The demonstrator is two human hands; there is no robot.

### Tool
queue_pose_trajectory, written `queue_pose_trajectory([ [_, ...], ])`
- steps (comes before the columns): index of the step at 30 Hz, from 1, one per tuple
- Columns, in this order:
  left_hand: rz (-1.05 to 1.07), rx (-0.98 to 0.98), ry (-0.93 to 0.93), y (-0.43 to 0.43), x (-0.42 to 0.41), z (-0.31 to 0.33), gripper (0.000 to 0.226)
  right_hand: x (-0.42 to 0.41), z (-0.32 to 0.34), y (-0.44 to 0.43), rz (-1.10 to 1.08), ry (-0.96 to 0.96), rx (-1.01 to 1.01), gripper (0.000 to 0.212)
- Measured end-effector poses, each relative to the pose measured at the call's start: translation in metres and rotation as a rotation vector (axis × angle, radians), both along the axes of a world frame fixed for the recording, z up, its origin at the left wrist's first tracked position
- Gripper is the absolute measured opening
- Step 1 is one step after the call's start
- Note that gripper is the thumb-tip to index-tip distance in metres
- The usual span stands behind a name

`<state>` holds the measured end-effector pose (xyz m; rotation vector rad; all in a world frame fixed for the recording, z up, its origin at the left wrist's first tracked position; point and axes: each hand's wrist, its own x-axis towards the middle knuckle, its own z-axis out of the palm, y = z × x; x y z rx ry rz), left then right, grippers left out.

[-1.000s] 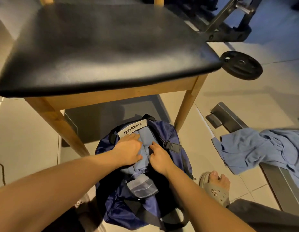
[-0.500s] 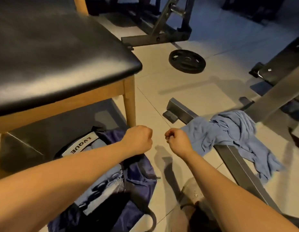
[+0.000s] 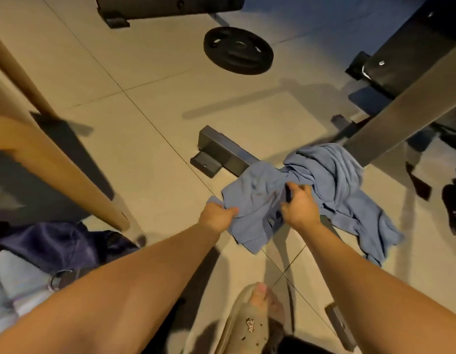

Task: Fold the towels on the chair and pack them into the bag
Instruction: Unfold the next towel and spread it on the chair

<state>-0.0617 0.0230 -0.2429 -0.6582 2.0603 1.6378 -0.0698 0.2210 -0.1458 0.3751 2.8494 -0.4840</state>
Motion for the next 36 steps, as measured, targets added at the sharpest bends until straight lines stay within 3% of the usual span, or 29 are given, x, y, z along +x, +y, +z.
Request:
queue_pose_trajectory([
  [3,0.152,0.037,-0.019,0.016,-0.014,-0.01,0.031,-0.007,-0.007,0.001,-0.047,0.047,-0.006,0.046],
  [7,0.131,-0.061,-0.039,0.025,-0.024,0.005,0.018,-0.011,-0.006,0.001,-0.066,0.072,-0.044,0.038],
  [10,0.075,-0.147,0.208,0.013,-0.015,0.049,0.013,-0.017,0.009,0.0,-0.077,0.042,-0.026,0.008],
  [12,0.043,-0.097,0.388,-0.002,-0.006,0.093,0.012,-0.029,0.026,-0.006,-0.083,0.089,-0.021,0.034],
  [13,0.005,-0.084,0.492,-0.01,-0.002,0.116,0.014,-0.035,0.041,-0.011,-0.067,0.119,-0.056,0.037],
  [16,-0.142,-0.093,0.737,-0.035,0.002,0.188,0.017,-0.053,0.099,-0.039,0.088,0.132,-0.297,0.019],
  [17,-0.173,-0.079,0.772,-0.04,0.004,0.212,0.018,-0.057,0.12,-0.049,0.106,0.089,-0.43,0.026],
  [20,-0.19,-0.03,0.825,-0.054,0.01,0.269,0.02,-0.061,0.17,-0.069,0.185,-0.065,-0.641,0.047],
  [26,-0.065,0.026,0.864,-0.093,0.019,0.357,0.03,-0.042,0.25,-0.094,0.376,-0.274,-0.811,0.027],
  [31,0.007,-0.097,0.916,-0.129,0.042,0.416,0.029,-0.03,0.315,-0.11,0.494,-0.246,-0.918,0.01],
  [35,0.011,-0.143,0.941,-0.156,0.067,0.444,0.034,-0.024,0.351,-0.128,0.571,-0.24,-1.013,0.013],
  [36,0.016,-0.132,0.93,-0.161,0.073,0.45,0.039,-0.021,0.355,-0.137,0.604,-0.247,-1.007,0.026],
])
